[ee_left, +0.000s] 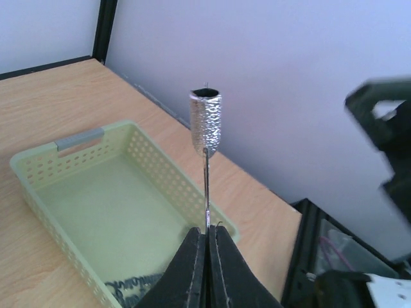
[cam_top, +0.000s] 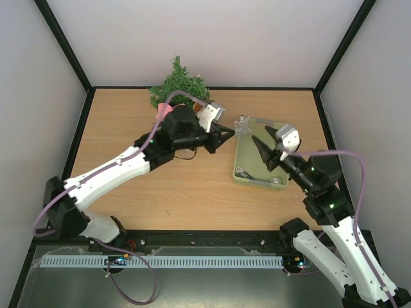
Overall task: Decorate the small christmas tree
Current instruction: Place the decoration item on the Christmas tree.
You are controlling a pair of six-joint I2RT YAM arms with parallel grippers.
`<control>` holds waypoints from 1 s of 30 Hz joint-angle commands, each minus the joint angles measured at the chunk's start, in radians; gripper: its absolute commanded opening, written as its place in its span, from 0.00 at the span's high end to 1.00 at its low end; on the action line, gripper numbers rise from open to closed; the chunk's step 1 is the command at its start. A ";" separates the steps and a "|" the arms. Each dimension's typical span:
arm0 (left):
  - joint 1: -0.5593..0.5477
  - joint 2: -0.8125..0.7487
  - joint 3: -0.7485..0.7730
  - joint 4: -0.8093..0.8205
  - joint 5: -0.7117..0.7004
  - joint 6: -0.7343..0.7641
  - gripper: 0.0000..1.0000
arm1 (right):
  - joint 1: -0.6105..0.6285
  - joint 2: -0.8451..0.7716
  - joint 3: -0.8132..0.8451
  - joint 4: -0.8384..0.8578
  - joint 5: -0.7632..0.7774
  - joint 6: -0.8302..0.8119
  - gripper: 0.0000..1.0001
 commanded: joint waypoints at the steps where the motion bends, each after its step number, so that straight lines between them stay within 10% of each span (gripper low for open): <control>1: 0.049 -0.149 -0.017 -0.146 0.129 -0.062 0.98 | -0.002 -0.100 -0.115 0.213 -0.346 -0.416 0.55; 12: 0.191 -0.331 0.016 -0.277 0.388 -0.313 0.98 | 0.033 -0.001 -0.157 0.531 -0.361 -0.878 0.57; 30: 0.195 -0.374 -0.087 -0.071 0.506 -0.606 0.98 | 0.244 0.225 0.023 0.406 -0.173 -1.259 0.50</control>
